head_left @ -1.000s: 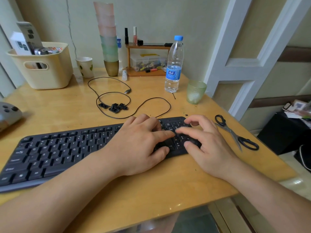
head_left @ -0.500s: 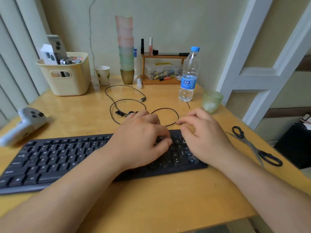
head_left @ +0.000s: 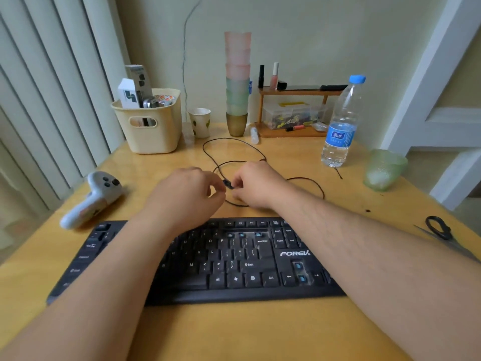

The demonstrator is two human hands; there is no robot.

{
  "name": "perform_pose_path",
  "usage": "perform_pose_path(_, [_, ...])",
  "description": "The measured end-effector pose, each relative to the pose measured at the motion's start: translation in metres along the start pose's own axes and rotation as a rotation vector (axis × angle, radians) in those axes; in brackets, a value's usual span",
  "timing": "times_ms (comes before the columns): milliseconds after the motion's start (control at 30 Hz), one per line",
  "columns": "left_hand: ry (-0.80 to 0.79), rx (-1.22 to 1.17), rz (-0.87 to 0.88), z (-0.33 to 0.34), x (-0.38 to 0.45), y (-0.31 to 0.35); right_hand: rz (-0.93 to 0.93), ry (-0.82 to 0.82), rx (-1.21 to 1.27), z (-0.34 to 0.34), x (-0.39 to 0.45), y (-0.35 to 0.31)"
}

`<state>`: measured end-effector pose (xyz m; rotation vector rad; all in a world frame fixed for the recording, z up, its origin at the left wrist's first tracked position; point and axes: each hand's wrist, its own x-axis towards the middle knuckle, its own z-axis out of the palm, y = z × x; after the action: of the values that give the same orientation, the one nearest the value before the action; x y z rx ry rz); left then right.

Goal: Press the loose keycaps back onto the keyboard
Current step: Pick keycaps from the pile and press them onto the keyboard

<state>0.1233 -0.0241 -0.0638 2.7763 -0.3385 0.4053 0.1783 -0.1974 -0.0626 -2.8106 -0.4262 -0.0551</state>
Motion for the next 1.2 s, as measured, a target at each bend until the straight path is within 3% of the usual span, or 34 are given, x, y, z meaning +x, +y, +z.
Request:
perform_pose_path(100, [0.027, -0.051, 0.005, 0.001, -0.001, 0.005, 0.004, 0.029, 0.044, -0.001, -0.003, 0.003])
perform_pose_path(267, [0.029, -0.171, -0.011, 0.001, -0.002, 0.011, -0.045, 0.109, 0.343, -0.013, -0.036, 0.020])
perform_pose_path(467, [-0.053, -0.093, -0.037, 0.006, -0.003, 0.014, 0.005, 0.048, 0.264, -0.016, -0.050, 0.047])
perform_pose_path(633, [-0.071, -0.080, -0.018, 0.008, -0.005, 0.018, -0.097, -0.232, 0.083, -0.027, -0.051, 0.039])
perform_pose_path(833, [-0.076, -0.083, -0.016, 0.008, -0.008, 0.022, -0.107, -0.254, 0.027, -0.028, -0.043, 0.028])
perform_pose_path(900, [-0.071, -0.095, -0.011, 0.009, -0.009, 0.023, -0.111, -0.198, 0.059, -0.031, -0.048, 0.029])
perform_pose_path(967, [-0.060, -0.191, -0.011, 0.007, -0.010, 0.025, -0.114, -0.038, 0.179, -0.034, -0.060, 0.031])
perform_pose_path(1100, [-0.182, -0.680, -0.013, -0.003, -0.016, 0.043, -0.109, 0.294, 0.427, -0.033, -0.093, 0.033])
perform_pose_path(1200, [-0.174, -0.827, 0.003, -0.002, -0.017, 0.052, -0.160, 0.412, 0.515, -0.026, -0.102, 0.033])
